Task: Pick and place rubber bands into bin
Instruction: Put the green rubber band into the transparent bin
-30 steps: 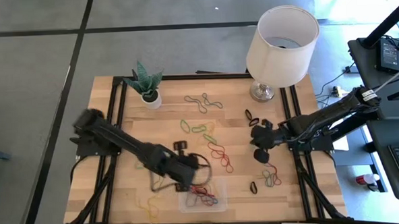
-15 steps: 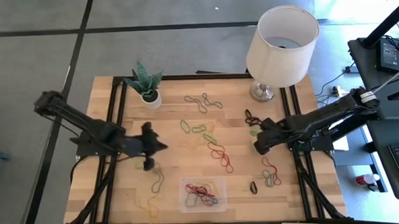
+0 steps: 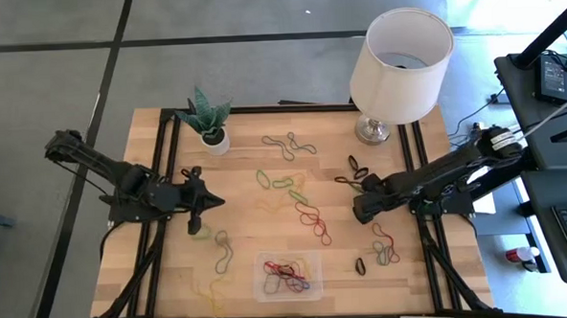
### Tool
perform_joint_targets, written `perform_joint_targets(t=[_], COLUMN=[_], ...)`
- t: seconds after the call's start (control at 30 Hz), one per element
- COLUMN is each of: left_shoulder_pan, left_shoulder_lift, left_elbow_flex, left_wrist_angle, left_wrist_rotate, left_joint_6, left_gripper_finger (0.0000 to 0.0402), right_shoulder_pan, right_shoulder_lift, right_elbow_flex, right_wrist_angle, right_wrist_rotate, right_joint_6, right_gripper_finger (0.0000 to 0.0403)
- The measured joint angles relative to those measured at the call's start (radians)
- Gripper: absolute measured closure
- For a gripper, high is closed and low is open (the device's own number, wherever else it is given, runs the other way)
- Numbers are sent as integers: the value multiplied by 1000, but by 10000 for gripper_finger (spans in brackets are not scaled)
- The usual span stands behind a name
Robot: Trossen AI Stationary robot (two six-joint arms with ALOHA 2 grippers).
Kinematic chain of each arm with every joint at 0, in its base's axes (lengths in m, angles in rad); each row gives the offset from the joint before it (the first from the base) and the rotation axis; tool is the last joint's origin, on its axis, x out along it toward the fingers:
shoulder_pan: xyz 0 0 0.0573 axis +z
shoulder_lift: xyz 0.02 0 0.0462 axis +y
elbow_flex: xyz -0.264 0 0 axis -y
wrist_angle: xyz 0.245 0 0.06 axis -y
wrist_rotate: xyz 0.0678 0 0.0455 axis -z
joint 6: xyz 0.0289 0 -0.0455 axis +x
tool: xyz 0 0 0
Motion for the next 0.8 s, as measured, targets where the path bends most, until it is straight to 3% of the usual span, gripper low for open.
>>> perform_joint_targets(t=[0.17, 0.37, 0.53, 0.8], left_shoulder_pan=[0, 0, 0, 0], left_shoulder_lift=[1, 2, 5, 18], left_elbow_flex=[0, 0, 0, 0], left_wrist_angle=[1, 1, 1, 1], left_wrist_rotate=[-13, -21, -34, -55], left_joint_6=[40, 37, -40, 25], left_gripper_finger=[400, 400, 400, 400], right_shoulder_pan=[1, 17, 40, 115], right_shoulder_lift=[91, 86, 70, 75], right_elbow_flex=[13, 23, 103, 320], right_wrist_angle=[5, 33, -32, -190], right_wrist_rotate=[3, 6, 64, 181], right_joint_6=[-4, -14, -30, -129], right_gripper_finger=[304, 391, 396, 400])
